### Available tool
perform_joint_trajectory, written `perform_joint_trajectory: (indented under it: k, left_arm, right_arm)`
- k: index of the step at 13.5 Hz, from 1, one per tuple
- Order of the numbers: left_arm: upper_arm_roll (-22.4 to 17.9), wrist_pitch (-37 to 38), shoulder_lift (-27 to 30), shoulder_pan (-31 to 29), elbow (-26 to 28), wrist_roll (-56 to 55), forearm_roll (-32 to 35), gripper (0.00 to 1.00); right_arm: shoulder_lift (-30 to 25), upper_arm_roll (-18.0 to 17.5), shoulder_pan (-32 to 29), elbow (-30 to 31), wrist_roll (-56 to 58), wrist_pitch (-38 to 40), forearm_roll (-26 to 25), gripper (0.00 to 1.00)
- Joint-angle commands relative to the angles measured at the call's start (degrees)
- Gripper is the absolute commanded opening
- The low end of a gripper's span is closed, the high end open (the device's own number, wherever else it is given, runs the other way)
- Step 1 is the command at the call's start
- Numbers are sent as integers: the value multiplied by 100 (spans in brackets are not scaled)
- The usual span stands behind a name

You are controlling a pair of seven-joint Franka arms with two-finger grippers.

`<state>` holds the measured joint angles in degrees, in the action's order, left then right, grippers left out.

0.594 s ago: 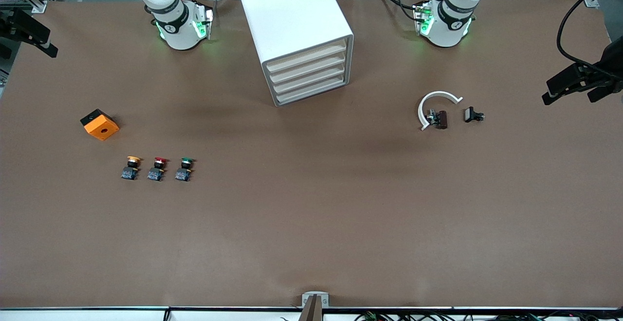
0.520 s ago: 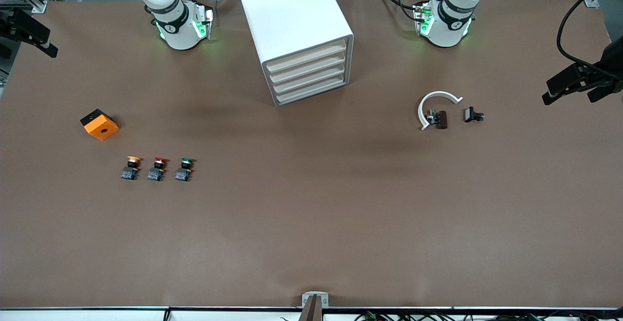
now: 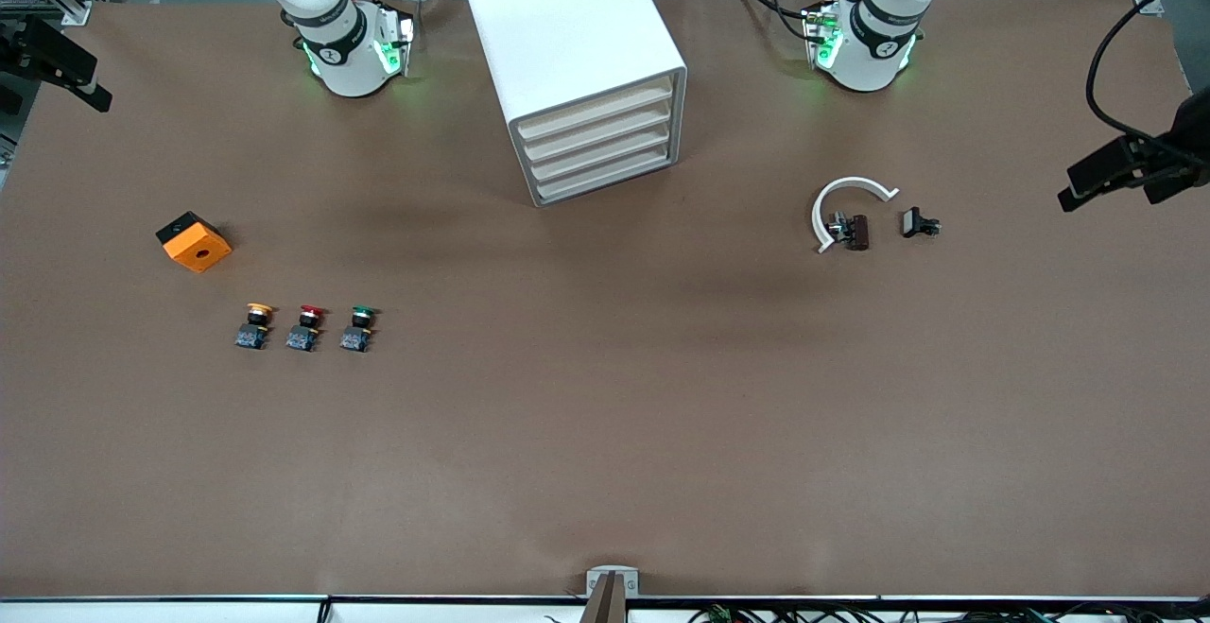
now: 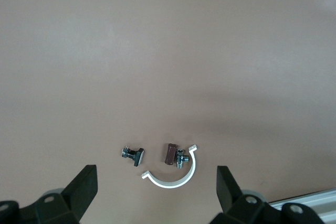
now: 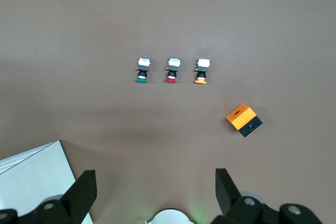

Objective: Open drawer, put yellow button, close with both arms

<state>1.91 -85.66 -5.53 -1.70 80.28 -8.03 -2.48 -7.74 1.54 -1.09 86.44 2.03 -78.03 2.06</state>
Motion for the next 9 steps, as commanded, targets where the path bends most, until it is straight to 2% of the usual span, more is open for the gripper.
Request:
perform_joint_trajectory:
  k: [1,4,7,9]
  left_arm:
    - [-24,-257,-456,-49,-21,-129,-121,100]
    - [20,-863,-1194,82,-21,-689,-341,100]
    - [47,-1540,-1836,503,-30,-1733,-595,100]
    - [47,-1674,-2127,776,-56,-2559,-710,100]
  right_arm:
    - [141,-14,-110,-48,8,34,-66,100]
    - [255,-5,-198,-40,70,34,-48,100]
    - [710,-22,-181,-100,104,33,-75,100]
    - [852,-14,-207,-110,323,-19,-83,100]
